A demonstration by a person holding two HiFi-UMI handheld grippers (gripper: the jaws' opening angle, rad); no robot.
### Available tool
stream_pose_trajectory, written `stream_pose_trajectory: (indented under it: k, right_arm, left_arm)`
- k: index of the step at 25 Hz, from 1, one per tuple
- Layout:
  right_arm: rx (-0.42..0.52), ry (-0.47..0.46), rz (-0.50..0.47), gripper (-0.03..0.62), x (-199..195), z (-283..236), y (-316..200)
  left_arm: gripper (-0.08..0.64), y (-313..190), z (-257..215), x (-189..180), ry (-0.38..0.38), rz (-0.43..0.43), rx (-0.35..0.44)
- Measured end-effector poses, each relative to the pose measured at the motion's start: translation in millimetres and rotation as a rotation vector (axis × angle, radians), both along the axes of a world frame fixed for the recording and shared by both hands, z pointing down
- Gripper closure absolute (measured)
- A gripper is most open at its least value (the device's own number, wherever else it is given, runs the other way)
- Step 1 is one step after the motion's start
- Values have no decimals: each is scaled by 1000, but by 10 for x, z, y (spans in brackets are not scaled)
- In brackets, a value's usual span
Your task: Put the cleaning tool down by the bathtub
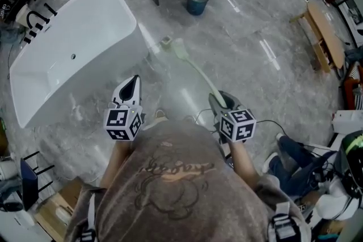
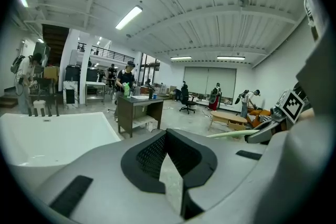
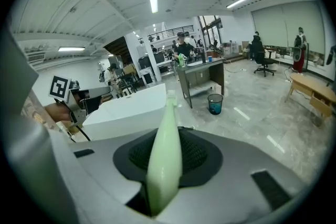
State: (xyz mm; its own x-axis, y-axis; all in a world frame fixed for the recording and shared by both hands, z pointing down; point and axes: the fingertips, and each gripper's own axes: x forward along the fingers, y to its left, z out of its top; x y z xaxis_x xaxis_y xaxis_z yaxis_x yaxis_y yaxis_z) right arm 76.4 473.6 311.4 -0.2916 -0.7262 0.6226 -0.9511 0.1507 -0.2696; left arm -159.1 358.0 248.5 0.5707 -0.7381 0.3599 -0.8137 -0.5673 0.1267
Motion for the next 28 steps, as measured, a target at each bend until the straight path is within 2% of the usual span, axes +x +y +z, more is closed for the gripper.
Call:
stream_pose_trajectory:
  k: [12,16,22,28]
  right_arm:
    - [59,-21,85,494,-382,-70,-274]
    - [52,-23,98,494,-466,-20,-351]
    - [65,-31,113,494,-419,5,-609]
    - [76,-42,101,494,-271,81,-1130]
  left_arm:
    - [560,-367,143,-300,17,91,-21]
    - [560,-510,209,-342,15,109,-31]
    - [560,-731,272,-264,23,114,-41]
    - [560,-1156,366,-125,25,100,-50]
